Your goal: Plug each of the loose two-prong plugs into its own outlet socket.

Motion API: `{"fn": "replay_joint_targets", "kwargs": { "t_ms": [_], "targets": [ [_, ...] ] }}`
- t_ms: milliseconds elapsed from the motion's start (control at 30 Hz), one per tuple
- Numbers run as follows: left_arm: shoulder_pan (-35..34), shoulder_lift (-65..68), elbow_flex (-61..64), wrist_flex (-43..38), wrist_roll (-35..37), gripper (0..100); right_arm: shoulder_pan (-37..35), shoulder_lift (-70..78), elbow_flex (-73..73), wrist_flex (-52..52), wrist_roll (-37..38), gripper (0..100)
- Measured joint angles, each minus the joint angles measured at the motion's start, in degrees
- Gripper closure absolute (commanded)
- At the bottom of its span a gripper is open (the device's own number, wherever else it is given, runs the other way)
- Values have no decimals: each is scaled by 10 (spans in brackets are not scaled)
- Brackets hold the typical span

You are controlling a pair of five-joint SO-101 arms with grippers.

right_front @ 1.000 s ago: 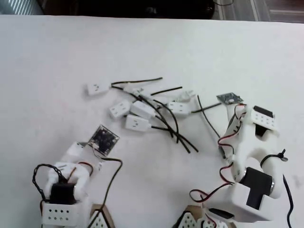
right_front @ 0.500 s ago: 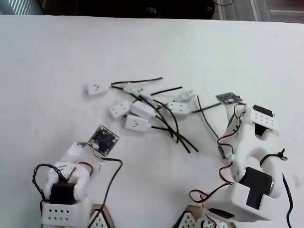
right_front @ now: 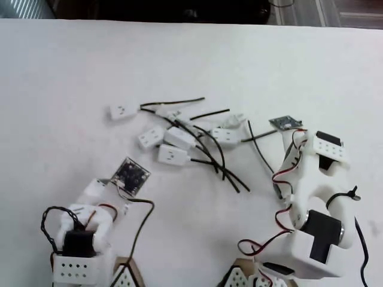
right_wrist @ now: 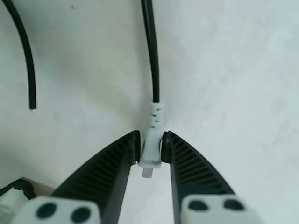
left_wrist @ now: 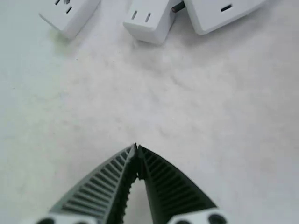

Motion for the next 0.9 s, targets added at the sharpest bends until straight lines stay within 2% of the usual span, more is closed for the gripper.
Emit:
{"fn": "replay_joint_targets", "kwargs": {
  "t_ms": [900],
  "targets": [
    [0, 0, 0, 0, 0, 976, 1, 40, 0, 0, 0, 921]
  ]
}}
